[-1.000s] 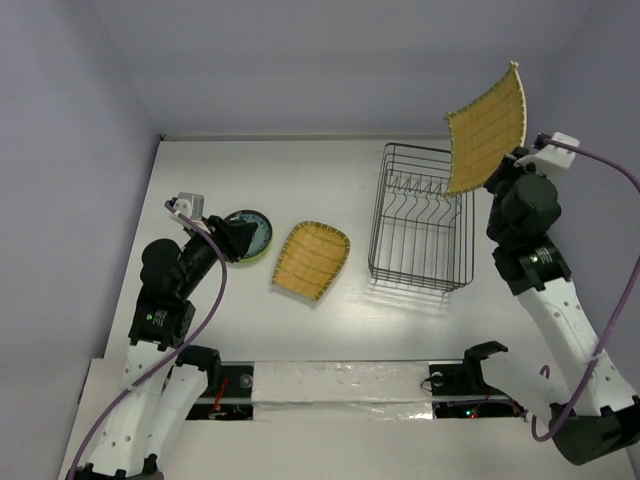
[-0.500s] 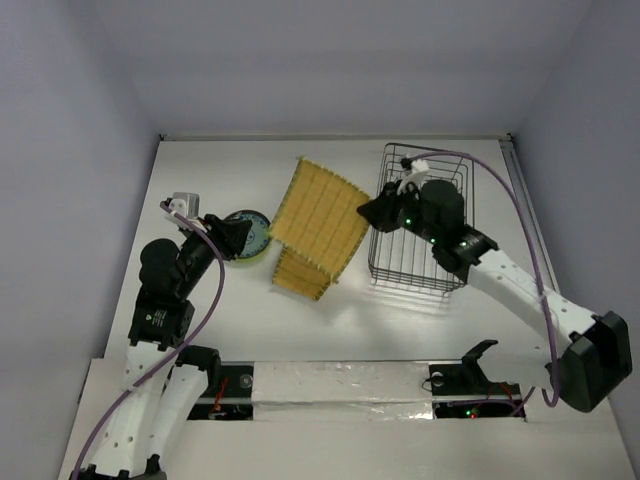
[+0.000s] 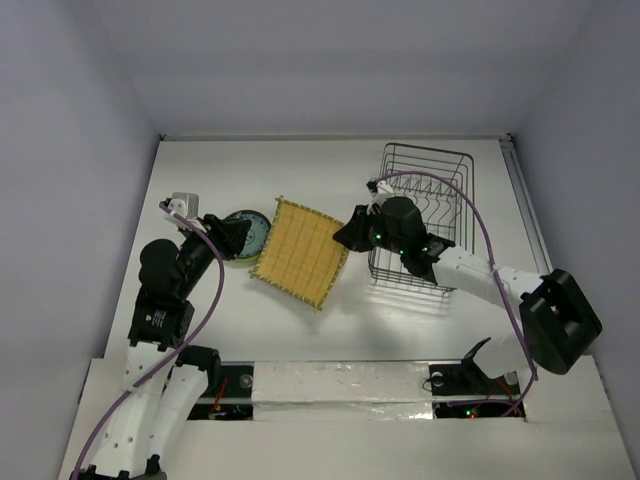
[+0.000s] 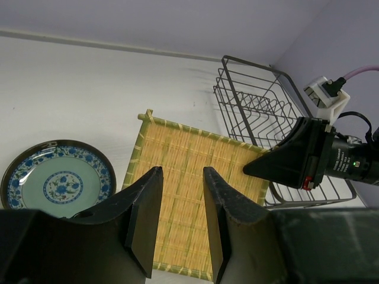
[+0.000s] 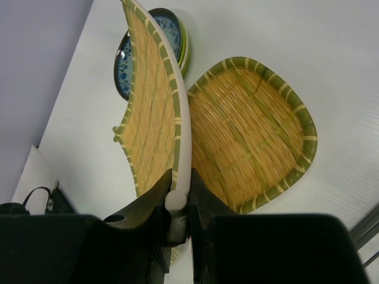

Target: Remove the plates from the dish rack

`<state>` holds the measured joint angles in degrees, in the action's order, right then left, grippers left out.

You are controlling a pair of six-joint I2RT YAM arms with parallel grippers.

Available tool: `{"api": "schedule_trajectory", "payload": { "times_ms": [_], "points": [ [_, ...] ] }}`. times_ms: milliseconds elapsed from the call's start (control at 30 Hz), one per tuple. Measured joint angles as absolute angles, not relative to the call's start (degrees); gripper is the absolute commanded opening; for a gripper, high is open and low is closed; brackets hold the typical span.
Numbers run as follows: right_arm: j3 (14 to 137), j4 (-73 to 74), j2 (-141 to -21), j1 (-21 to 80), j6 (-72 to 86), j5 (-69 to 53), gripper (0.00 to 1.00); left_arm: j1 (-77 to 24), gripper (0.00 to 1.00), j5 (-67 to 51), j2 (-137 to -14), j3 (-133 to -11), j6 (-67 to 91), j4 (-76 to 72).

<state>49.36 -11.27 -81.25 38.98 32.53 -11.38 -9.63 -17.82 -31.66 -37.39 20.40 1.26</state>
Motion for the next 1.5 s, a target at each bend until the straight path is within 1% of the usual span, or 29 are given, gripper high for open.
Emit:
{"api": "schedule_trajectory", "payload": {
  "times_ms": [167, 200, 267, 300, 367, 400, 467, 500, 567, 600, 633, 667, 867, 900, 1000, 1067, 1167, 1200, 1233, 1267, 1467, 1500],
  "points": [
    [46.87, -12.91, -81.25, 38.98, 33.71, -9.19, 0.0, -9.63, 0.3, -18.04, -31.7, -37.39, 20.4, 1.26],
    [46.46, -13.04, -81.25, 38.98, 34.22, -8.93, 0.01, -9.63, 0.3, -18.06, -31.73, -37.39, 20.4, 1.26],
    [45.91, -13.54, -81.25, 38.98, 34.83, -8.23, 0.06, -9.63, 0.3, -18.11, -31.75, -37.39, 20.4, 1.23],
    [45.89, -13.56, -81.25, 38.98, 34.98, -7.79, 0.13, -9.63, 0.3, -18.15, -31.75, -37.39, 20.4, 1.23],
    [45.89, -13.54, -81.23, 38.98, 35.09, -6.7, 0.22, -9.63, 0.3, -18.22, -31.75, -37.39, 20.4, 1.26],
    [45.89, -13.5, -81.23, 38.98, 35.42, -6.17, 0.31, -9.63, 0.3, -18.22, -31.75, -37.39, 20.4, 1.23],
    [45.8, -13.58, -81.23, 38.98, 35.57, -4.93, 0.39, -9.63, 0.3, -18.22, -31.75, -37.39, 20.4, 1.23],
    [45.71, -13.56, -81.23, 38.98, 35.64, -4.32, 0.47, -9.63, 0.3, -18.24, -31.75, -37.39, 20.4, 1.23],
    [45.21, -13.56, -81.23, 38.98, 35.59, -2.66, 0.53, -9.63, 0.3, -18.26, -31.75, -37.39, 20.4, 1.26],
    [44.93, -13.45, -81.21, 38.98, 35.57, -1.78, 0.61, -9.63, 0.3, -18.26, -31.75, -37.39, 20.4, 1.23],
    [44.71, -13.17, -81.21, 38.98, 35.62, -0.95, 0.62, -9.63, 0.3, -18.26, -31.75, -37.39, 20.4, 1.23],
    [44.47, -13.28, -81.19, 38.98, 35.53, -0.1, 0.65, -9.63, 0.3, -18.26, -31.75, -37.39, 20.4, 1.23],
    [44.42, -12.6, -79.53, 38.98, 34.61, 2.94, 0.68, -9.63, 0.3, -18.26, -31.75, -37.39, 20.43, 1.23],
    [44.42, -12.32, -79.11, 38.98, 34.44, 3.29, 0.72, -9.63, 0.3, -18.26, -31.75, -37.39, 20.4, 1.23],
    [44.42, -11.86, -77.41, 38.98, 33.98, 3.9, 0.73, -9.63, 0.31, -18.26, -31.75, -37.39, 20.43, 1.23],
    [44.45, -11.49, -75.68, 38.98, 33.61, 3.92, 0.73, -9.63, 0.3, -18.26, -31.75, -37.39, 20.43, 1.23],
    [44.64, -10.59, -72.16, 38.98, 32.6, 3.31, 0.61, -9.63, 0.31, -18.28, -31.75, -37.39, 20.43, 1.23],
    [44.95, -10.37, -70.98, 38.98, 32.29, 2.94, 0.28, -9.63, 0.31, -18.26, -31.75, -37.39, 20.43, 1.23],
    [45.47, -10.0, -69.73, 38.98, 31.46, 2.5, 0.1, -9.63, 0.31, -18.26, -31.75, -37.39, 20.43, 1.23],
    [46.11, -9.65, -68.53, 38.98, 31.33, 2.24, 0.0, -9.63, 0.31, -18.26, -31.75, -37.39, 20.43, 1.23],
    [48.29, -8.82, -60.34, 38.98, 29.26, 1.39, 0.0, -9.63, 0.32, -18.26, -31.75, -37.39, 20.43, 1.23],
    [48.27, -8.12, -58.04, 38.98, 28.67, 1.41, 0.0, -9.63, 0.35, -18.24, -31.75, -37.39, 20.43, 1.23]
  ]
}}
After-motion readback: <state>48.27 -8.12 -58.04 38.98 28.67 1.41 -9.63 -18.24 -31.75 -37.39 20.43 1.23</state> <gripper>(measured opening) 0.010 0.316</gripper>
